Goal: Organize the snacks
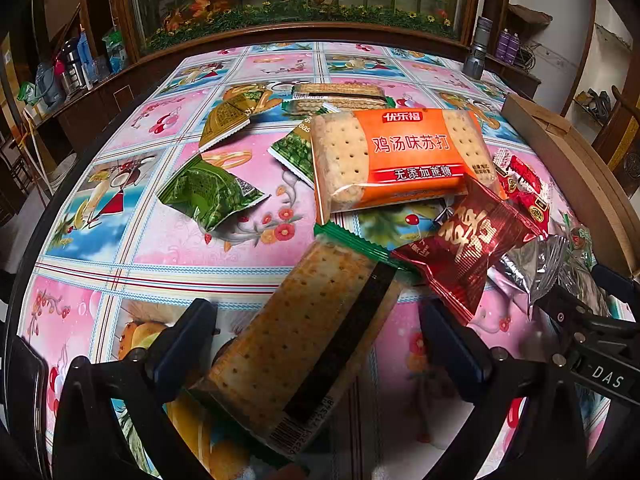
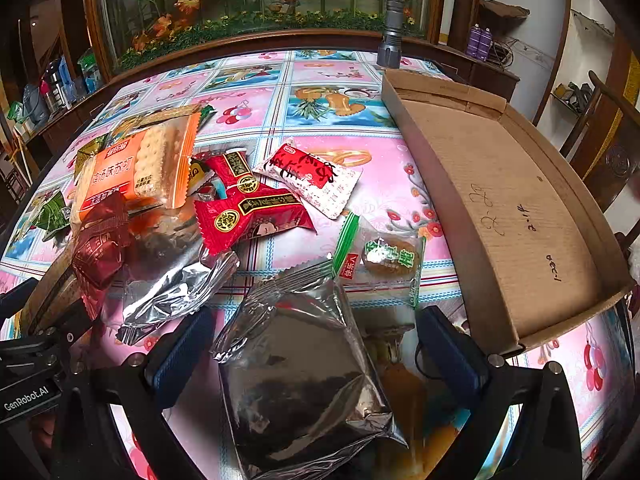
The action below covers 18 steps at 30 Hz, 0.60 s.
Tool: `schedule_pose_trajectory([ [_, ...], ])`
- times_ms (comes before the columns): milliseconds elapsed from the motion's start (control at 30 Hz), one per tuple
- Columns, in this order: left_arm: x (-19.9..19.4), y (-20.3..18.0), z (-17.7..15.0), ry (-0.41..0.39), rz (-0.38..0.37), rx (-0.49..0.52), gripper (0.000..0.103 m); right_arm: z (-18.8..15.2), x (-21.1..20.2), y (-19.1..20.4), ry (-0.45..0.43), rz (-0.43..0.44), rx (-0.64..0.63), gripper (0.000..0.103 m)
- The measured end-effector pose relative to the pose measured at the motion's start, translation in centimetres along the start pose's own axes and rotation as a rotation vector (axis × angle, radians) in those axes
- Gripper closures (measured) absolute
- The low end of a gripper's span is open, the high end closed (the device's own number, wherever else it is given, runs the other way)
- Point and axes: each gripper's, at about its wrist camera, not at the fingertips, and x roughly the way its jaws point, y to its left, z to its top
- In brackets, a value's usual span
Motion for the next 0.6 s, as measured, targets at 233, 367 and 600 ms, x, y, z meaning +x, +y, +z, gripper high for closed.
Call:
schedule_pose_trajectory([
  [233,0.00,0.00,0.00,0.000,0.000,0.000,0.000,0.01,-0.01,0.01,0.000,0.000,0.000,0.000],
  [367,0.00,0.00,0.00,0.000,0.000,0.000,0.000,0.00,-0.02,0.02,0.000,0.000,0.000,0.000],
  [600,-0.09,-0.07,-0.21,0.001,0.004,-0.004,0.000,-0.15,-0.15,0.16,0.002,-0.018,0.024,0.001],
])
